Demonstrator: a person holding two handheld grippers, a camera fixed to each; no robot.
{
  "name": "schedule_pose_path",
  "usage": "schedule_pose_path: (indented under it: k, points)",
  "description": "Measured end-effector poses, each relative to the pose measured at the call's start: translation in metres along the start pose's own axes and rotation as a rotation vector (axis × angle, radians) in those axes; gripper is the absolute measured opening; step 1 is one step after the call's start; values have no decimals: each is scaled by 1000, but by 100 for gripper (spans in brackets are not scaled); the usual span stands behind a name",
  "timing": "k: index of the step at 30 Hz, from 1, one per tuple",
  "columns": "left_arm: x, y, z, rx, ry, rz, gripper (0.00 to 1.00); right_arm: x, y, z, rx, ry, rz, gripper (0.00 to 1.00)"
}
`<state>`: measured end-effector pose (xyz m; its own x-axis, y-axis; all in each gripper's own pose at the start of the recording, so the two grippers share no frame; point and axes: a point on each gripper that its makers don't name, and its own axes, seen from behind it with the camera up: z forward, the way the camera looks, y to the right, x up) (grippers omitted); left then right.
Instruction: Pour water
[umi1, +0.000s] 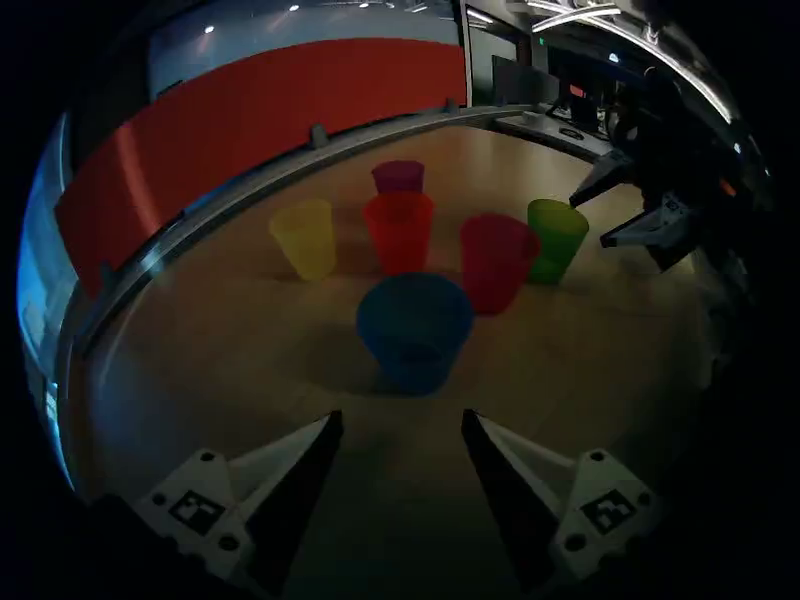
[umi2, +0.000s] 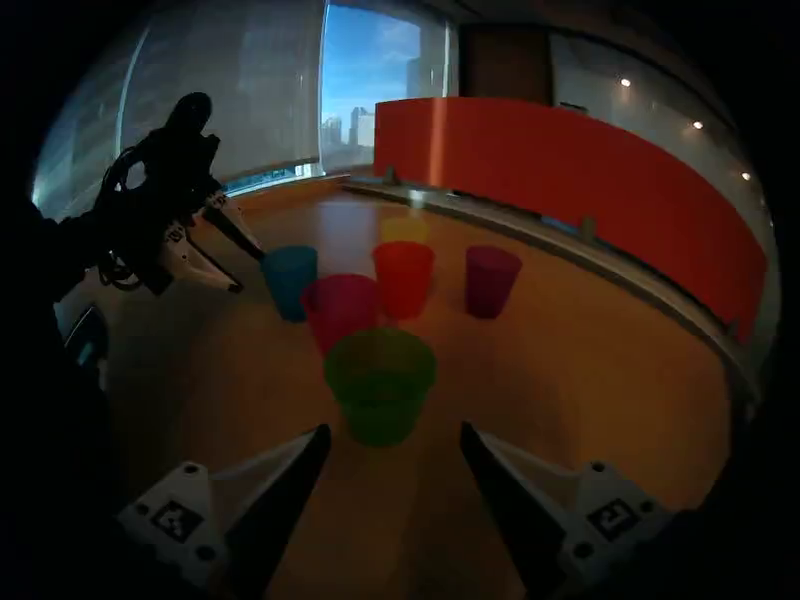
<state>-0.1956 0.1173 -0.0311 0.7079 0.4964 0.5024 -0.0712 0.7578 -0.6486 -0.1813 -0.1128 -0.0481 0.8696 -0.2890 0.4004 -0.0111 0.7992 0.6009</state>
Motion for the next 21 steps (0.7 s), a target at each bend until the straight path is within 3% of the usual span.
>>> schedule_pose_path:
  k: [12, 21]
  points:
    - [4, -2, -31, 78, 77, -30, 88, 4, 4, -34, -65, 50, 32, 100]
    - [20, -10, -52, 170, 177, -42, 88, 32, 14, -51, -121, 139, 83, 100]
